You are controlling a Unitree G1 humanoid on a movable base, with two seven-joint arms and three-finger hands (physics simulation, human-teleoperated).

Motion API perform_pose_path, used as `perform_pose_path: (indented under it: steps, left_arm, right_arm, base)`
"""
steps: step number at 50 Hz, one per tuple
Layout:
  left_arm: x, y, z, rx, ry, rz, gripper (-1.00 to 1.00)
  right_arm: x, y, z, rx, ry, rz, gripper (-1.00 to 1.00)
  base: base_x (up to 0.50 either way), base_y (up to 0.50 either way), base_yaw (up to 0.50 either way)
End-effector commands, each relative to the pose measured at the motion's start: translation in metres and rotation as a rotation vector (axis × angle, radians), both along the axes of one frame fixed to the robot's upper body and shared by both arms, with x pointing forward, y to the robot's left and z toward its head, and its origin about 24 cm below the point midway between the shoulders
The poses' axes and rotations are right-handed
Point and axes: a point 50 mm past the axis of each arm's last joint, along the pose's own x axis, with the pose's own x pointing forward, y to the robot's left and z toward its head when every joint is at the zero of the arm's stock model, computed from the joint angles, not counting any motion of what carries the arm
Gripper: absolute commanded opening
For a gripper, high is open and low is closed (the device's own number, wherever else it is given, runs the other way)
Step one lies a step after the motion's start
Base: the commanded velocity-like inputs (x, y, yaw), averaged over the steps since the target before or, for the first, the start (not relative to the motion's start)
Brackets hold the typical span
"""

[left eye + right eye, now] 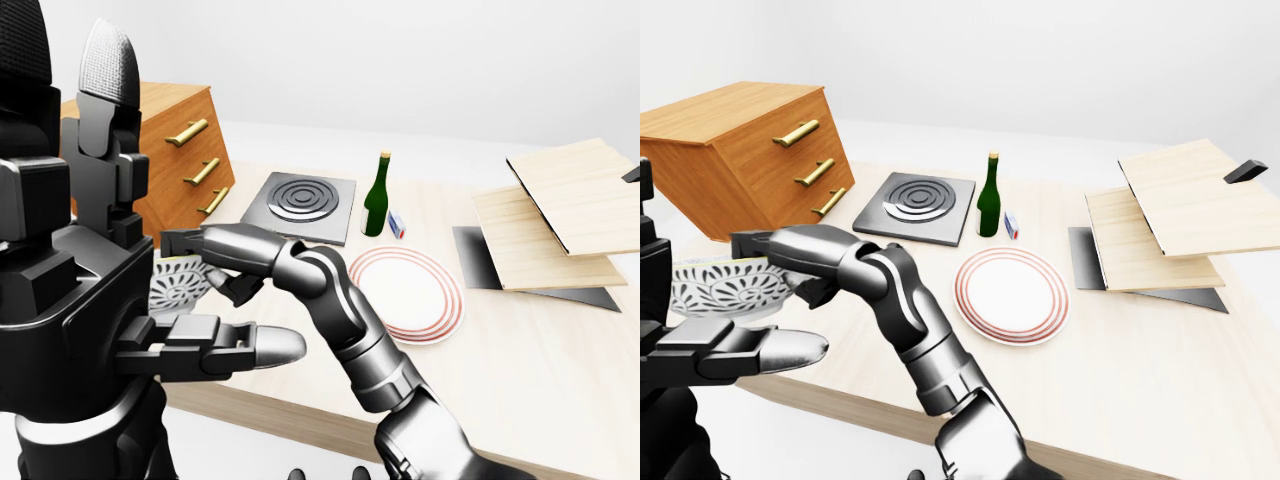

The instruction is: Pick up the akita bowl and put it on the plate.

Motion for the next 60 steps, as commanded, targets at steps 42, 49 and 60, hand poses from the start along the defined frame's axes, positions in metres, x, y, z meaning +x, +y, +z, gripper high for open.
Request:
perform_pose_path:
  steps: [42,49,60]
  left_arm:
    - [0.000,-0.001,0.002,0.013,-0.014,0.007,0.91]
    - [0.000,-0.001,0.003,0.010,-0.022,0.002,0.91]
    - [0.000,-0.001,0.003,0.005,-0.019,-0.009,0.91]
  right_arm:
    - [0.007,-0.147,0.021,0.298,-0.066,-0.167,-1.00]
    - [-0.020,-0.155,0.022,0.357,-0.102,-0.127,-1.00]
    - [-0.014,-0.191,0.011,0.360,-0.055,-0.226,-1.00]
  base:
    - [0.00,0.00,0.00]
    - [0.00,0.00,0.00]
    - [0.00,0.00,0.00]
